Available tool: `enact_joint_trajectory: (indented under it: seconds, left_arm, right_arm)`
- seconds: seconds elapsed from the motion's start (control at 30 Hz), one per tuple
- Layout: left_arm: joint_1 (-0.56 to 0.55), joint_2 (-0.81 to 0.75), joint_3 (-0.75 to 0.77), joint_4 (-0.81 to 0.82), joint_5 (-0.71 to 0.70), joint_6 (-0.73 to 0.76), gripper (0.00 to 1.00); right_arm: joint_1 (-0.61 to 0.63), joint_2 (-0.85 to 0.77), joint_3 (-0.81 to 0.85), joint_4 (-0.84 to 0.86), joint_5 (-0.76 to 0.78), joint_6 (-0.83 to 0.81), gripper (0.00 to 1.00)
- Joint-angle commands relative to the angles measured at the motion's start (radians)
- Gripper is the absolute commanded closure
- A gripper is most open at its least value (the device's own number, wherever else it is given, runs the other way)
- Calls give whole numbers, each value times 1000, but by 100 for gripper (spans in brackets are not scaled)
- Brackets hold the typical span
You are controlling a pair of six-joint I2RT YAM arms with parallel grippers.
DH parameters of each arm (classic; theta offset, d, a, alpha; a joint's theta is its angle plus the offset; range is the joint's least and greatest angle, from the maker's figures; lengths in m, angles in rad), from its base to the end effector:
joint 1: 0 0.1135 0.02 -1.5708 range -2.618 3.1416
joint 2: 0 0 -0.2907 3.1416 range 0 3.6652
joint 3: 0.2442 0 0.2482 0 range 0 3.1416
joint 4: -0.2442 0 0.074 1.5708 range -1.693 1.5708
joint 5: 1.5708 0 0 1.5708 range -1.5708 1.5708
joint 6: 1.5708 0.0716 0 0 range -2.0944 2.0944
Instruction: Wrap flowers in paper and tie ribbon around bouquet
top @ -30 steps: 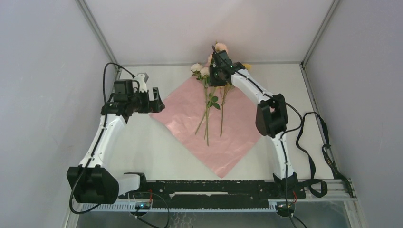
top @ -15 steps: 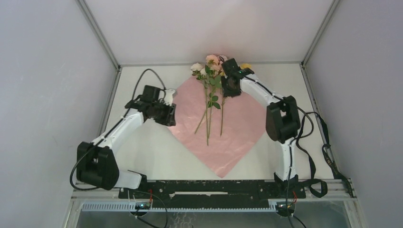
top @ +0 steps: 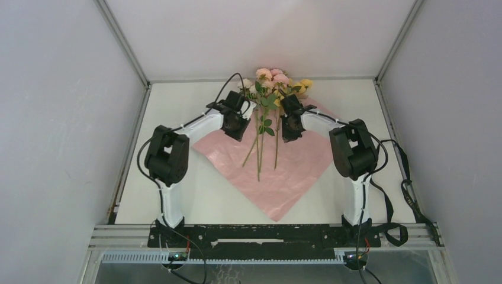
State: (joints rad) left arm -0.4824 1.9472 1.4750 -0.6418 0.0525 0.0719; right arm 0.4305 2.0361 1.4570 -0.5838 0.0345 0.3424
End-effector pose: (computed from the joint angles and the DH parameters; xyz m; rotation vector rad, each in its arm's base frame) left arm 0.3817 -0.2041 0.1972 0.7541 2.5907 -0.1972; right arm 0.4032 0.1825 0.1581 -0.1111 2.7437 0.1702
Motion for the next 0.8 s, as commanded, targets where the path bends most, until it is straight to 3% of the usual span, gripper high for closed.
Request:
enact_joint_trajectory:
  seconds: [0.0, 0.17, 0.33, 0.63, 0.77]
  left_arm:
    - [-44, 95, 152, -15, -15, 24, 71]
    - [-73, 239, 294, -111, 38, 12, 68]
    - [-90, 295, 334, -127, 128, 19, 68]
    - [-104, 181, 276, -68, 409, 14, 66]
    - [-102, 147, 270, -68, 413, 14, 64]
  right_arm:
    - [25, 11, -19, 105, -77, 36, 86]
    - [55, -10, -62, 134, -117, 46, 87]
    - [65, -44, -107, 175, -212, 57, 87]
    - [41, -120, -206, 287, -396, 111, 87]
    - [48, -155, -208, 241, -365, 98, 86]
